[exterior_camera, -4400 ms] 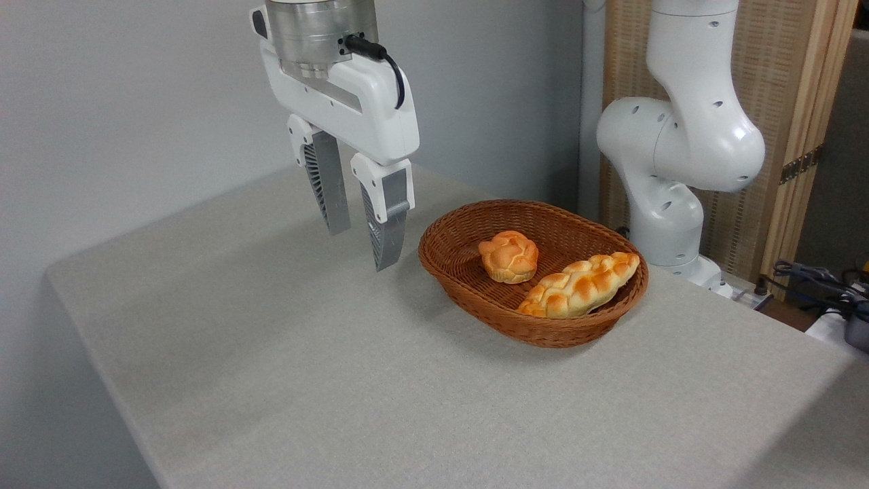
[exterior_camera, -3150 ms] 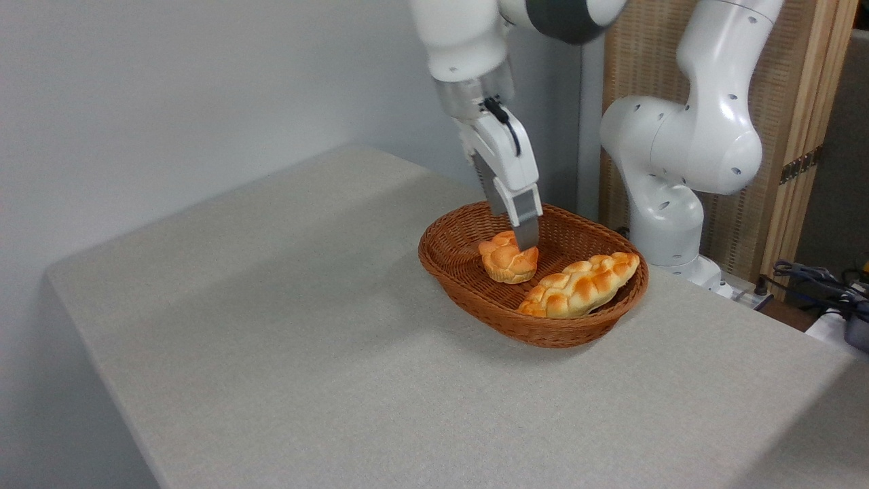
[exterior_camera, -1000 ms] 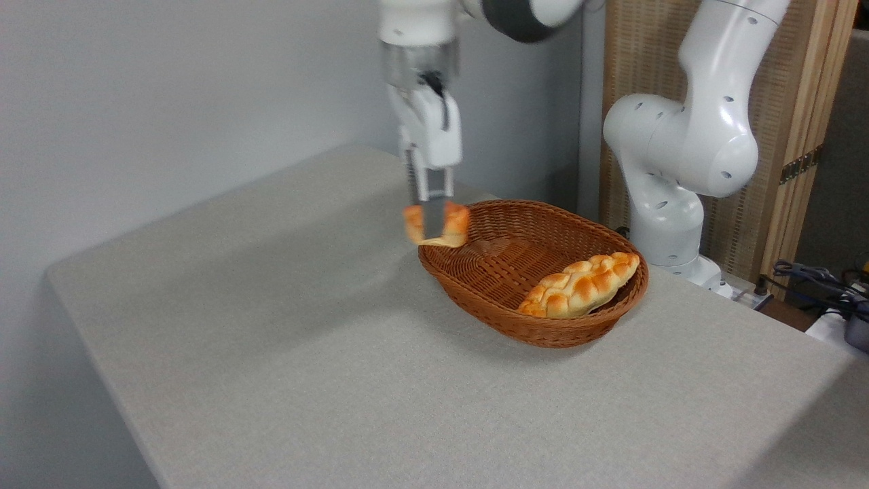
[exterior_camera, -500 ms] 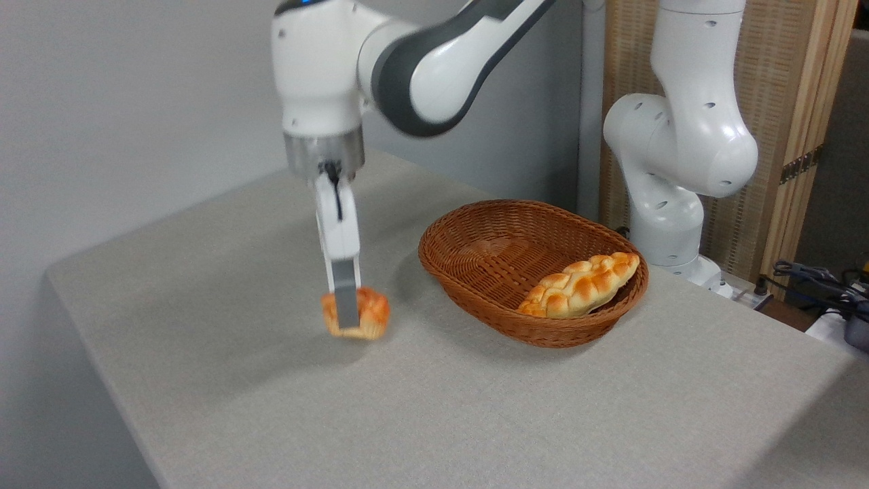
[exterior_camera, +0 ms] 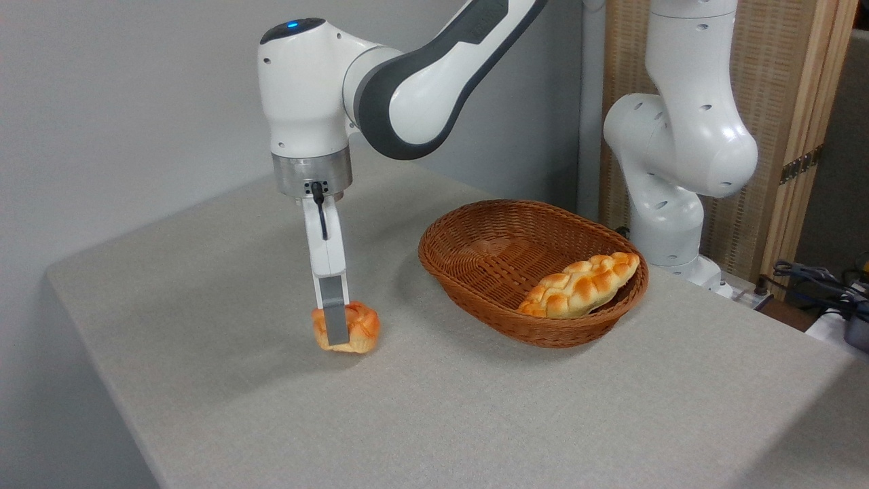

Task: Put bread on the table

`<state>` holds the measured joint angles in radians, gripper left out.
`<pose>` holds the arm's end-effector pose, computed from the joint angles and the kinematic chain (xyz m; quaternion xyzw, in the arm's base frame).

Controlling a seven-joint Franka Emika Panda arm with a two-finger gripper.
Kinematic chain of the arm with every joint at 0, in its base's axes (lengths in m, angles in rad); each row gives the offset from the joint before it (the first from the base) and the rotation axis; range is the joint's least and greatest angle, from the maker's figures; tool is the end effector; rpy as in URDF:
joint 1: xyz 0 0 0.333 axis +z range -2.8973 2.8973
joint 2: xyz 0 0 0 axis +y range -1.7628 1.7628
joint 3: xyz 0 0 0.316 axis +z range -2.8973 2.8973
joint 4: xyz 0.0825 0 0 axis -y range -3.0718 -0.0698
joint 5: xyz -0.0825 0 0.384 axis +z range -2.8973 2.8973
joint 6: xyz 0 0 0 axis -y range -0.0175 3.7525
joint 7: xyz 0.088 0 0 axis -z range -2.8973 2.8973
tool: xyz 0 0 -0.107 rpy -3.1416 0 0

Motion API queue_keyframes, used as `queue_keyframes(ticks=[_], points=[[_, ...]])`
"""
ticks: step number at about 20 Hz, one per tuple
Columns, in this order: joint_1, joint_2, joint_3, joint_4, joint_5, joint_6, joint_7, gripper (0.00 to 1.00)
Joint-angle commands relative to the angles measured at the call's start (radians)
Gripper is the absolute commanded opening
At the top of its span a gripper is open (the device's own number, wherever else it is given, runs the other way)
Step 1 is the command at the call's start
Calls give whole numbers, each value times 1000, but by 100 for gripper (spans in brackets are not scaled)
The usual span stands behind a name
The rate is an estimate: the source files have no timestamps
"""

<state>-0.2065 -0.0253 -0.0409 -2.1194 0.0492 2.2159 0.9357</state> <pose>0.5324 -0.1329 0.4351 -0.8207 0.5677 -0.0502 0.0403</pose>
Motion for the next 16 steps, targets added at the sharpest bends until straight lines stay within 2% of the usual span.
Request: queue_keyframes(ticks=[1,6,10,11,12,14,16], points=[[-5,-8,3,10,-84,1,-15,100],[-5,-10,6,12,-91,1,-15,100],[9,-39,19,65,-92,-15,-20,100],[10,-45,42,91,-94,-30,-34,100],[13,-44,62,146,-97,-80,-60,100],[19,-25,85,287,-120,-280,-87,100],[36,-2,102,396,-111,-457,-101,100]])
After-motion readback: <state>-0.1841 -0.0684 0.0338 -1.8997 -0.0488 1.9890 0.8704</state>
